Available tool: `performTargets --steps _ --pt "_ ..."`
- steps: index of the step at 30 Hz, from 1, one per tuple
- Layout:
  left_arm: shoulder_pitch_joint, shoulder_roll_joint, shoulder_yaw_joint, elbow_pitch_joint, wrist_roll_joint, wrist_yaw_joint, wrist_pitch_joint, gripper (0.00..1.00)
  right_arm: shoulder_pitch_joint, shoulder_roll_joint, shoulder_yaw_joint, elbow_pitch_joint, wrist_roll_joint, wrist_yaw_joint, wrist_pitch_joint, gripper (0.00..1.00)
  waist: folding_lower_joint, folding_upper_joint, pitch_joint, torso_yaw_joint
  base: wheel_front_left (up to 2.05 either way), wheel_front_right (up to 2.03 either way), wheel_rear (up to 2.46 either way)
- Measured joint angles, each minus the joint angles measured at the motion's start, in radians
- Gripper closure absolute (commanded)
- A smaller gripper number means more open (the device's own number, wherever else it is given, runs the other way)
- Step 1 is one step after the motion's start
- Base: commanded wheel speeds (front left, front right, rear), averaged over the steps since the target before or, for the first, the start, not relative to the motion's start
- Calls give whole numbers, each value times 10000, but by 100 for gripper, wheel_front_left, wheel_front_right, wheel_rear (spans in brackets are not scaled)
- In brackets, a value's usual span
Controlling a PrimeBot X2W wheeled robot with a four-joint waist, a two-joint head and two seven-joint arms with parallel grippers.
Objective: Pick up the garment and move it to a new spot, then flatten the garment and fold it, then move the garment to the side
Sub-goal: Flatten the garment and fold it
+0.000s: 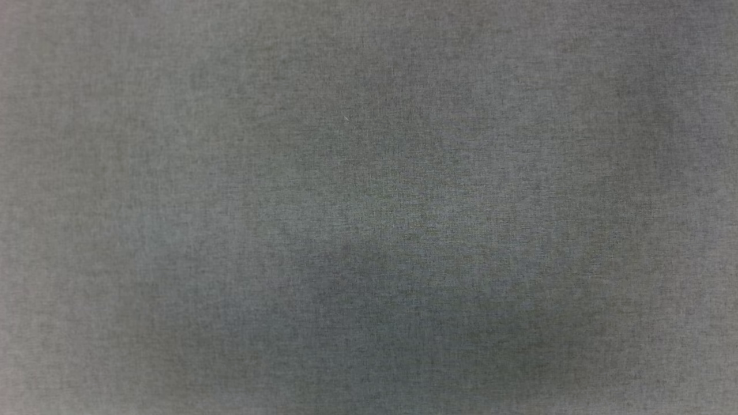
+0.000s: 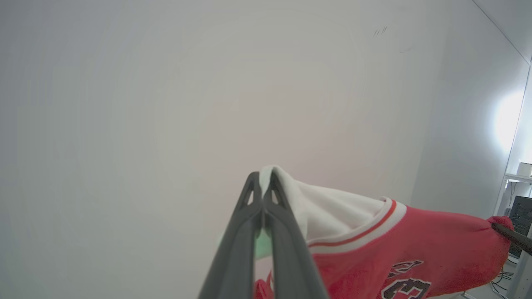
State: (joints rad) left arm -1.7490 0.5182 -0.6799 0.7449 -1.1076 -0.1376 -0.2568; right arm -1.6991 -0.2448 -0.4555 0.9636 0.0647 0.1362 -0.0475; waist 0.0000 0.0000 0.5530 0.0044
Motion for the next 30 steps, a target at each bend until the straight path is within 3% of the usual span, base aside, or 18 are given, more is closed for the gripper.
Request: performTargets --steps 7,13,17,22,27,30 --pt "2471 142 616 -1398 -495 46 -33 100 861 6 949 876 217 -19 -230 100 0 0 -123 29 0 0 0" --pt "5953 240 1484 -3448 -113 58 -69 100 2917 -71 3080 577 1542 -35 -357 100 0 0 -433 121 0 0 0" --pt "8217 556 1705 -4842 681 58 -71 100 4548 -280 4322 -420 3078 -38 -115 100 0 1 -727 91 0 0 0" --pt "10526 418 2104 -5963 1174 59 -73 100 6855 -1011 5381 -2100 4658 -44 198 100 0 0 -1148 11 0 0 0" --pt "12745 174 2638 -6855 1854 59 -73 100 9359 -1814 5843 -3994 5467 -44 405 100 0 0 -1670 -9 0 0 0" --pt "13934 15 2830 -7467 2006 59 -73 100 10797 -2111 5609 -5097 5818 -44 685 100 0 0 -1976 -26 0 0 0"
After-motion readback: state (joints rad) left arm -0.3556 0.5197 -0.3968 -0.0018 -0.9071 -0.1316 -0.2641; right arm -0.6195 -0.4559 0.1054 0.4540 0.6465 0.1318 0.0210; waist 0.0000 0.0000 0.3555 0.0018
